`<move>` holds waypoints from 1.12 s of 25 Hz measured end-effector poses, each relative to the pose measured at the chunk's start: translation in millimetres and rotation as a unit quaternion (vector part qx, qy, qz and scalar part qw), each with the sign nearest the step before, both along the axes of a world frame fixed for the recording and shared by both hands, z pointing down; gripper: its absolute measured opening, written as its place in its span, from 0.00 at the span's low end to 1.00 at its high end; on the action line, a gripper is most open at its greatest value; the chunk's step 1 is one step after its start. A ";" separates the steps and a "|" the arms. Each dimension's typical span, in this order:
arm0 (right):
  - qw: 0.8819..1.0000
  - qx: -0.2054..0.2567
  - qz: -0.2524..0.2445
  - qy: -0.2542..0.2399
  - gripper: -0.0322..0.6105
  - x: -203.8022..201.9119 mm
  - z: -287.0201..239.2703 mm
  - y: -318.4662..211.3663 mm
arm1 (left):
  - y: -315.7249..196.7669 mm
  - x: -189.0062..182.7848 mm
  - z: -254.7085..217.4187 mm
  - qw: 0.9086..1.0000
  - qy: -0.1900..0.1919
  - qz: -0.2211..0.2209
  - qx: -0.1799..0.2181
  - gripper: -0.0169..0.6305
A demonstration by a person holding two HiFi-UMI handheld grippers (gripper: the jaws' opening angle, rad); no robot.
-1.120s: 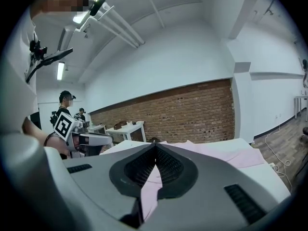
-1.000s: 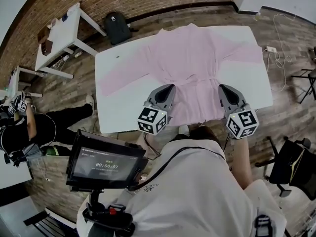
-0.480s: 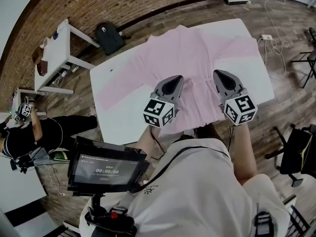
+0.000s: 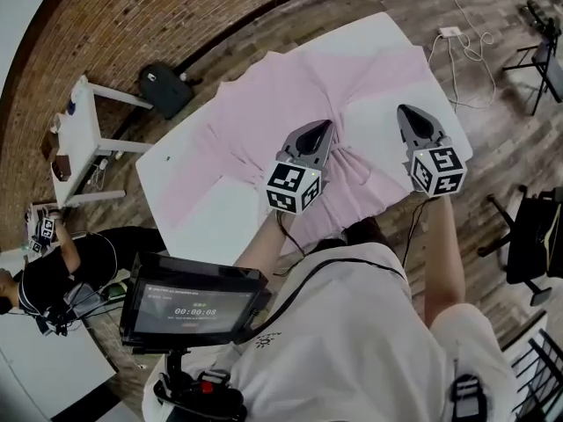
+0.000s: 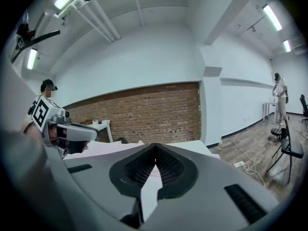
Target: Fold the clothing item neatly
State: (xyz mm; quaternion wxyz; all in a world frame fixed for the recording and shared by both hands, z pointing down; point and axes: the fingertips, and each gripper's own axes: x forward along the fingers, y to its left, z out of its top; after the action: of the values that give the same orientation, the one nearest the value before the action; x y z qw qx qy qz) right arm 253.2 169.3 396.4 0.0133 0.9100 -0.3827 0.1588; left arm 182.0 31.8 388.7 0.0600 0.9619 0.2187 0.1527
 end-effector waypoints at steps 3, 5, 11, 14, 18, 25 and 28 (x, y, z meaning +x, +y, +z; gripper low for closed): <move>0.999 -0.014 0.042 -0.010 0.05 41.5 24.1 38.5 | 18.4 25.8 12.5 1.000 -0.010 0.004 -0.001 0.03; 0.997 -0.018 0.068 -0.022 0.05 68.0 41.8 60.6 | 29.4 41.1 19.3 1.000 -0.016 0.007 -0.001 0.03; 0.993 -0.048 0.100 -0.046 0.05 132.3 93.1 98.0 | 53.5 90.3 48.2 0.999 -0.039 0.016 0.017 0.03; 0.990 -0.062 0.107 -0.062 0.05 158.1 117.5 105.8 | 63.7 111.4 59.4 0.999 -0.048 0.016 0.017 0.03; 0.986 -0.072 0.121 -0.088 0.06 181.6 149.9 112.1 | 78.5 126.4 70.1 0.998 -0.058 0.023 0.015 0.03; 0.976 -0.104 0.137 -0.130 0.18 206.3 194.6 120.7 | 81.9 131.0 81.0 0.996 -0.081 0.022 0.013 0.03; 0.972 -0.115 0.144 -0.144 0.21 212.8 205.3 125.5 | 80.1 135.1 85.5 0.996 -0.088 0.020 0.012 0.03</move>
State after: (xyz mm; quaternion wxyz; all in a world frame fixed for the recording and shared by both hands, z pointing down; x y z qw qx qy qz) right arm 466.0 294.8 601.7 0.0394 0.9156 -0.2244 0.3312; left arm 317.0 111.9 474.2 0.0648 0.9407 0.2303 0.2407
